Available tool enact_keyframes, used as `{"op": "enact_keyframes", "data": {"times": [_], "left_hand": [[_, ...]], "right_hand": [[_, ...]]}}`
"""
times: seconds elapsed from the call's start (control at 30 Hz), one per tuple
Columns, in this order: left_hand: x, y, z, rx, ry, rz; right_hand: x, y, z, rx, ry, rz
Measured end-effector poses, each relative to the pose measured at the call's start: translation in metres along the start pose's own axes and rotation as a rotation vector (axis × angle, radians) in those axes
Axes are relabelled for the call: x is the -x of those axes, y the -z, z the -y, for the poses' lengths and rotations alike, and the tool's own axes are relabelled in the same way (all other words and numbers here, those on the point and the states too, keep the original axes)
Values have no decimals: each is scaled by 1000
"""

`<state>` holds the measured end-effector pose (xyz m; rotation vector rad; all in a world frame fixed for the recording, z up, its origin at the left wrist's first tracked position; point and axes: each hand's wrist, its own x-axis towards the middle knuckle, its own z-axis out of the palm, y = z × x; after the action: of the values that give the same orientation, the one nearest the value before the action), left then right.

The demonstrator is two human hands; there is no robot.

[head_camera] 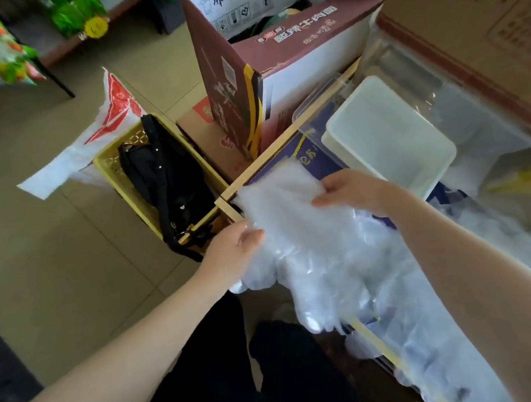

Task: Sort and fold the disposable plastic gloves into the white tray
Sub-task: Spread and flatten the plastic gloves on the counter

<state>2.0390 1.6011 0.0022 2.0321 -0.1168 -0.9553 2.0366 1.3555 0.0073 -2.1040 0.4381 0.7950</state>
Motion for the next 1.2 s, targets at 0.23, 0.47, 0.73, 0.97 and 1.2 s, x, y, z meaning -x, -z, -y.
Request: {"op": "enact_keyframes", "data": {"times": [0.23,0.47,0.73,0.97,1.2], "left_hand": [[-17,36,-35,121,-246,-16],[-68,30,-57,20,-80,209],[-92,52,-66,-201,-70,308],[-120,58,-70,-487,-53,258],[-124,51,-74,-561,-211,289]], "right_hand": [[25,2,-8,-526,42,-313],[10,-17,-16,-530,-25,-542],[6,-32,-28,-460,-119,-390],[-20,-42,-9,-221,-291,-483],[-9,-42,2,-365,-119,-453]]}}
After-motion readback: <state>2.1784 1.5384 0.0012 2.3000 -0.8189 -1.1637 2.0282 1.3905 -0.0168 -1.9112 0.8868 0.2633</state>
